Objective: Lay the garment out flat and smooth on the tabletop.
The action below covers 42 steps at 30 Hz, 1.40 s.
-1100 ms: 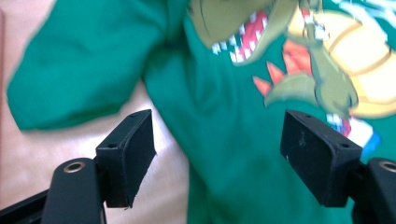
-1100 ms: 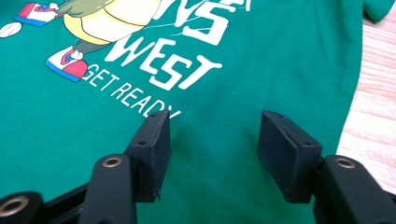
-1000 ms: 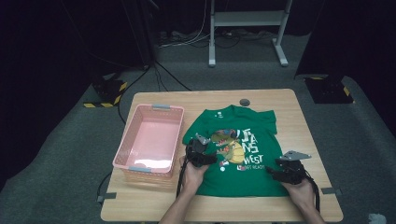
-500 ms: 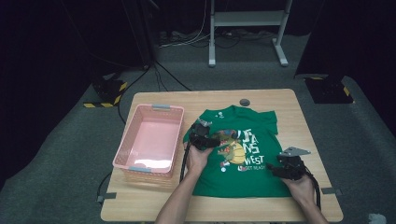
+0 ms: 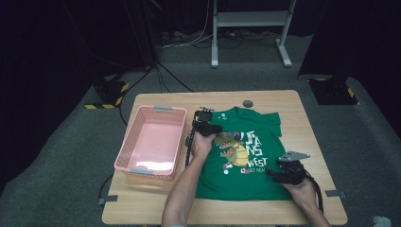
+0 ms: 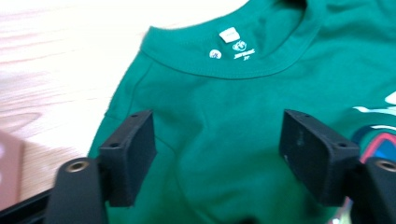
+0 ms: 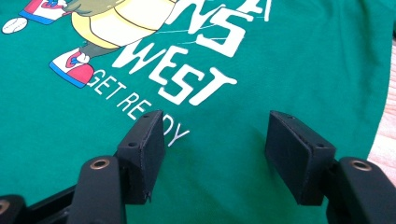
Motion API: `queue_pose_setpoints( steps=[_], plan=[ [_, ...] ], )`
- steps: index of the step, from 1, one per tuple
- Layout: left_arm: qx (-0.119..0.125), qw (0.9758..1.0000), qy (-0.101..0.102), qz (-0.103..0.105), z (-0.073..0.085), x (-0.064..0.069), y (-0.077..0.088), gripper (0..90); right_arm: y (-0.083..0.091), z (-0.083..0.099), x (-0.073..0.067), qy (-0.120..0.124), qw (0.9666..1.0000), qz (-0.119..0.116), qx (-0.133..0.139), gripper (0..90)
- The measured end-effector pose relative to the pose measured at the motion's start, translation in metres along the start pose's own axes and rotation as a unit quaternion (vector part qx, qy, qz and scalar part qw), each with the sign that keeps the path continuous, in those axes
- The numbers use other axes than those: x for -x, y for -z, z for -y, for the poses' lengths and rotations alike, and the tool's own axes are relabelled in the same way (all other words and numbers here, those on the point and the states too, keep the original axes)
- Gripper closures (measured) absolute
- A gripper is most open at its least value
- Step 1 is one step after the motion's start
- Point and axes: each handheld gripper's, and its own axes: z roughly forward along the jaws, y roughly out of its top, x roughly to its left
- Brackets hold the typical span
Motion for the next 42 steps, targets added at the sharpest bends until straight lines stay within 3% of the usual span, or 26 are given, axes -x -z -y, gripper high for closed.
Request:
queue_pose_setpoints(
  steps=[5, 10, 16, 20, 23, 25, 27, 30, 32, 34, 37, 42],
  plan=[
    [-0.027, 0.9995, -0.002, -0.015, 0.002, -0.007, -0.012, 37.6, 0.003, 0.004, 0.000, 0.008, 1.0000, -0.004, 0.003, 39.3],
    [-0.048, 0.9985, -0.014, -0.022, 0.004, -0.016, -0.017, 55.2, 0.009, 0.012, 0.004, 0.019, 0.9997, -0.015, 0.011, 39.1],
    [-0.056, 0.9968, -0.054, -0.020, -0.001, -0.007, -0.020, 80.5, 0.010, 0.014, 0.004, 0.020, 0.9996, -0.017, 0.013, 39.0],
    [-0.050, 0.9958, -0.071, -0.027, -0.010, -0.007, -0.020, 85.5, 0.011, 0.014, 0.004, 0.021, 0.9996, -0.018, 0.011, 39.9],
    [-0.020, 0.9962, -0.083, -0.015, -0.020, -0.009, -0.017, 85.2, 0.013, 0.015, 0.004, 0.024, 0.9994, -0.022, 0.009, 40.7],
    [-0.008, 0.9968, -0.079, -0.007, -0.022, -0.010, -0.017, 81.3, 0.014, 0.015, 0.003, 0.025, 0.9994, -0.023, 0.007, 40.9],
    [-0.005, 0.9982, -0.060, 0.002, -0.020, -0.011, -0.018, 70.3, 0.014, 0.015, 0.002, 0.022, 0.9995, -0.021, 0.006, 40.7],
    [0.002, 0.9988, -0.048, 0.009, -0.013, -0.009, -0.010, 53.2, 0.014, 0.015, 0.001, 0.017, 0.9997, -0.019, 0.007, 40.1],
    [0.022, 0.9988, -0.037, 0.023, -0.006, -0.004, 0.007, 46.9, 0.013, 0.014, 0.003, 0.005, 0.9997, -0.021, 0.010, 39.0],
    [0.032, 0.9979, -0.046, 0.034, 0.003, 0.004, 0.025, 41.4, 0.013, 0.013, 0.007, -0.010, 0.9997, -0.009, 0.021, 38.8],
    [0.037, 0.9967, -0.064, 0.034, 0.022, 0.014, 0.044, 38.6, 0.011, 0.009, 0.013, -0.038, 0.9987, -0.001, 0.034, 38.8],
    [0.014, 0.9976, -0.054, 0.041, 0.057, 0.016, 0.048, 36.4, 0.004, 0.000, 0.010, -0.039, 0.9985, 0.008, 0.038, 39.1]
  ],
)
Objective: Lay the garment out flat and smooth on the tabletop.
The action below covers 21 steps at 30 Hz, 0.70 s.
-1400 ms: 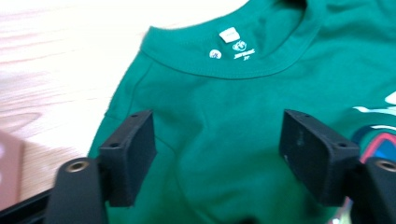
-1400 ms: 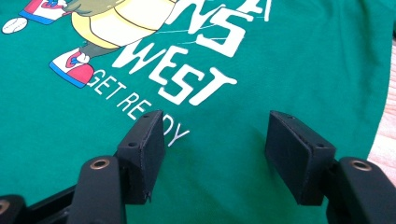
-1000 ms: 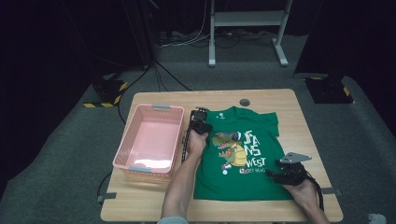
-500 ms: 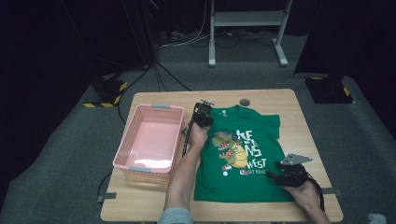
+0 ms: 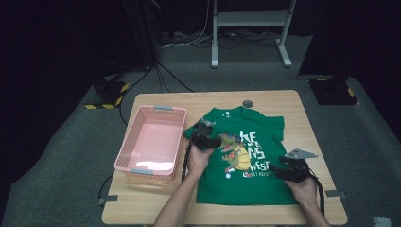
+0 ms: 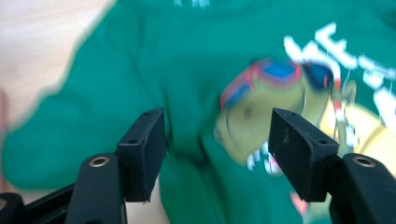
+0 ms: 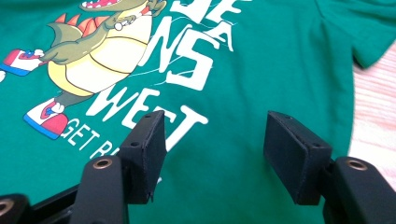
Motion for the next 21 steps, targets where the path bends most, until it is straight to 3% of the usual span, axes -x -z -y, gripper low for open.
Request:
queue_pose_setpoints(
  steps=[4, 7, 11, 16, 19, 21],
  plan=[
    [-0.002, 0.9999, 0.010, -0.004, 0.018, 0.003, -0.001, 36.0, -0.006, -0.004, -0.001, 0.010, 0.9999, 0.003, -0.005, 39.1],
    [-0.013, 0.9998, 0.008, -0.009, 0.023, 0.003, -0.007, 37.6, -0.007, -0.005, 0.000, 0.005, 1.0000, 0.005, -0.005, 39.2],
    [-0.025, 0.9992, -0.006, -0.031, 0.025, 0.002, -0.014, 47.9, -0.010, -0.001, 0.000, 0.017, 0.9996, 0.013, -0.020, 39.1],
    [-0.029, 0.9980, -0.017, -0.053, 0.030, 0.004, -0.009, 48.7, -0.001, 0.006, 0.003, 0.021, 0.9994, 0.013, -0.025, 38.9],
    [-0.028, 0.9984, -0.006, -0.049, 0.032, 0.004, -0.006, 45.9, 0.002, 0.006, 0.003, 0.022, 0.9992, 0.015, -0.031, 38.6],
    [-0.016, 0.9995, -0.003, -0.026, 0.034, 0.007, -0.001, 43.1, 0.001, 0.004, 0.003, 0.024, 0.9991, 0.017, -0.032, 38.3]
  ],
)
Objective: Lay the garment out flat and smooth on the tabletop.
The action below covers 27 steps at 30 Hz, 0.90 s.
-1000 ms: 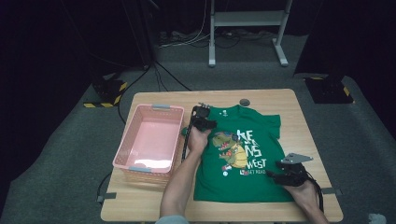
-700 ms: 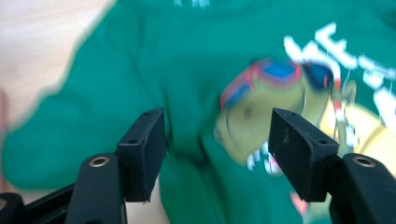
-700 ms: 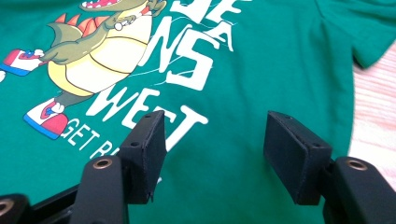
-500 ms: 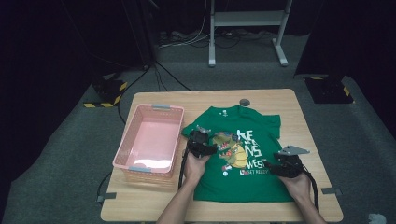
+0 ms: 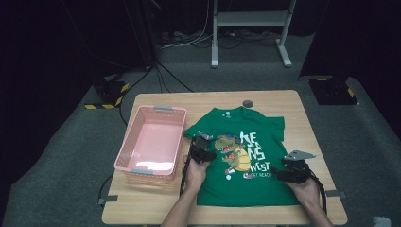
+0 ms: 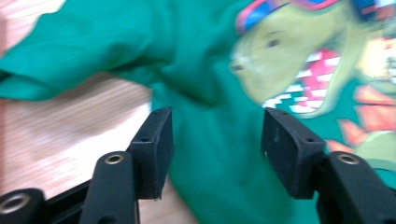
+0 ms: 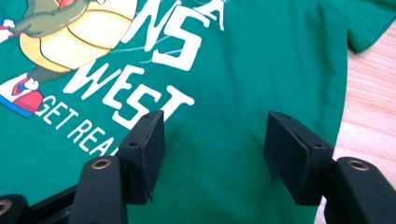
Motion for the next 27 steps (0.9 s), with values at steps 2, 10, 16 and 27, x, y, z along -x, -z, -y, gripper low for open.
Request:
queue_pose_setpoints(
  steps=[2, 10, 16, 27],
  plan=[
    [0.009, 0.9998, -0.010, 0.015, 0.002, 0.007, 0.007, 41.1, 0.001, -0.002, -0.001, -0.004, 1.0000, -0.001, 0.008, 38.3],
    [0.004, 0.9993, -0.034, 0.014, 0.029, 0.021, 0.018, 38.7, -0.004, -0.002, -0.007, 0.007, 0.9999, -0.010, 0.004, 37.9],
    [0.006, 0.9997, -0.023, 0.004, 0.028, 0.012, 0.013, 39.3, -0.006, -0.004, -0.008, 0.006, 0.9999, -0.009, 0.005, 37.6],
    [0.036, 0.9992, 0.010, 0.015, 0.049, 0.009, 0.045, 38.8, -0.007, -0.006, -0.011, 0.012, 0.9999, -0.007, 0.003, 37.8]
  ],
)
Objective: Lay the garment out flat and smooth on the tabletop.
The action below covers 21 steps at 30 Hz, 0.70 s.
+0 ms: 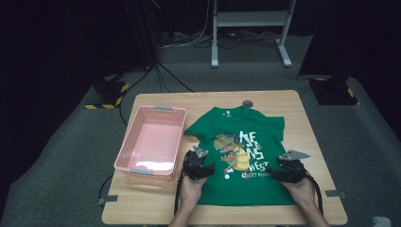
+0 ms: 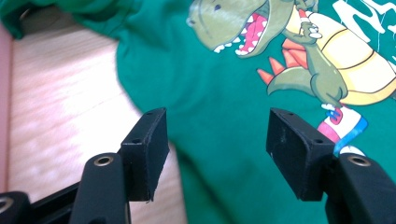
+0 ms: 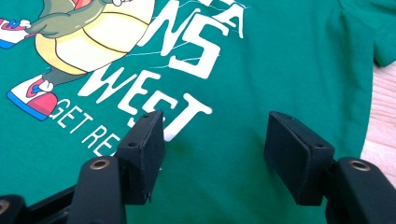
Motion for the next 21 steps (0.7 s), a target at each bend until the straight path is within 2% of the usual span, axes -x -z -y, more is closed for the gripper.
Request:
queue_pose_setpoints(
  steps=[4, 12, 13, 17, 19, 21],
  plan=[
    [-0.004, 0.9999, 0.010, -0.002, 0.009, -0.002, 0.002, 38.9, 0.000, 0.000, -0.001, 0.003, 1.0000, 0.000, 0.000, 37.9],
    [-0.012, 0.9998, 0.012, -0.006, 0.027, -0.002, 0.008, 41.3, 0.001, 0.001, 0.000, 0.001, 1.0000, -0.002, -0.001, 38.3],
    [-0.008, 0.9999, 0.010, -0.009, 0.029, -0.002, 0.009, 41.9, 0.001, 0.001, 0.000, 0.000, 1.0000, -0.003, -0.001, 38.3],
    [-0.013, 0.9998, -0.002, -0.015, 0.034, 0.001, 0.014, 43.4, 0.004, 0.007, 0.000, 0.000, 0.9999, -0.010, 0.007, 38.1],
    [-0.014, 0.9998, -0.008, -0.014, 0.035, 0.002, 0.016, 43.3, 0.007, 0.011, -0.001, 0.002, 0.9998, -0.013, 0.012, 37.9],
    [-0.014, 0.9999, -0.005, -0.008, 0.033, 0.003, 0.014, 42.6, 0.009, 0.013, -0.002, 0.004, 0.9998, -0.016, 0.011, 37.7]
  ],
)
